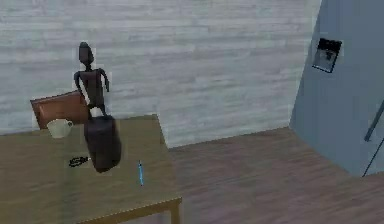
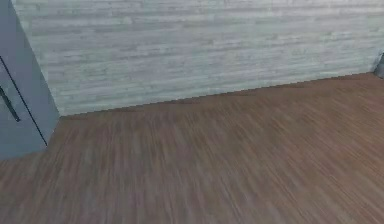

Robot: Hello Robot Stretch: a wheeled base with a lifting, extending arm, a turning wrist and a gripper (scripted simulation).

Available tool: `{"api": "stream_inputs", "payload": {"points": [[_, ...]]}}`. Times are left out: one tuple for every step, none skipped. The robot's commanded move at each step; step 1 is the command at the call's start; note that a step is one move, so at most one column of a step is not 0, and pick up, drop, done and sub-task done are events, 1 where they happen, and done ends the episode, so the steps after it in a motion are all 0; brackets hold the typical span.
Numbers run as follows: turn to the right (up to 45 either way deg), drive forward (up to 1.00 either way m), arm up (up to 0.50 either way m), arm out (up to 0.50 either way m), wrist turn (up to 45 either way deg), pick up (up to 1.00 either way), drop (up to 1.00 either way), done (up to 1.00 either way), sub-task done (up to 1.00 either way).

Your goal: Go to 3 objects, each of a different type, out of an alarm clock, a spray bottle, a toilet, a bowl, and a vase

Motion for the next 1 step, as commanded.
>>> {"api": "stream_inputs", "payload": {"points": [[-45.0, 0.00, 0.00, 0.00, 0.0, 0.00, 0.00, 0.00, 0.00]]}}
